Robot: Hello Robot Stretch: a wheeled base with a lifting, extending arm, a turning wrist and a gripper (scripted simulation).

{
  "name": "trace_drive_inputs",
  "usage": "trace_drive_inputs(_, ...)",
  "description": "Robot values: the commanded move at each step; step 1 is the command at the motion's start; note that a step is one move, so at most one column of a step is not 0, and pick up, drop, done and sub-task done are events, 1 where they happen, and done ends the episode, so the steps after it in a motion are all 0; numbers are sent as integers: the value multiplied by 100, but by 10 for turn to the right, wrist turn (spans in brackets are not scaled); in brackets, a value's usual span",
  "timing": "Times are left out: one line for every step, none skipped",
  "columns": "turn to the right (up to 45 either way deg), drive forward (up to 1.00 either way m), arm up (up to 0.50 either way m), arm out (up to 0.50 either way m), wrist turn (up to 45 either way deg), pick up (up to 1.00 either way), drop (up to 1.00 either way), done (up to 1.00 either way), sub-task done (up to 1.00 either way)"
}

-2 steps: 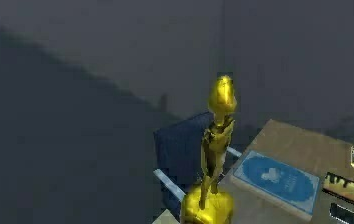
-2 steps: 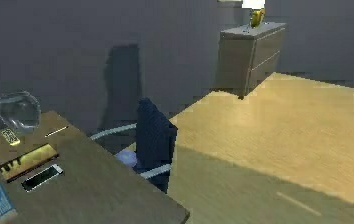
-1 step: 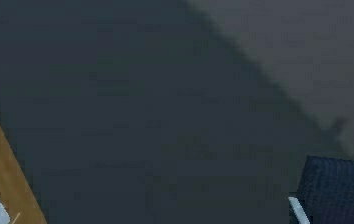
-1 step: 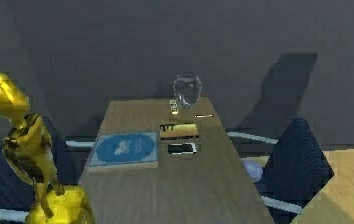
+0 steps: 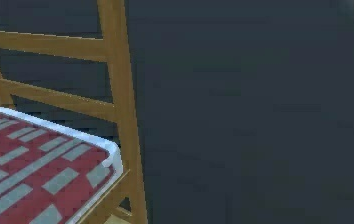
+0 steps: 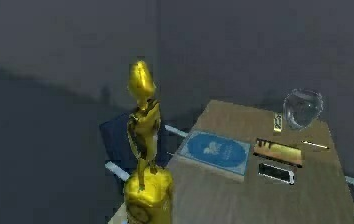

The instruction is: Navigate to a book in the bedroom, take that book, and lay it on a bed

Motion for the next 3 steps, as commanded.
trace_drive_inputs(0, 30, 0, 0, 0, 0, 0, 0, 0)
trace_drive_inputs(450, 0, 0, 0, 0, 0, 0, 0, 0)
trace_drive_inputs(240, 0, 0, 0, 0, 0, 0, 0, 0)
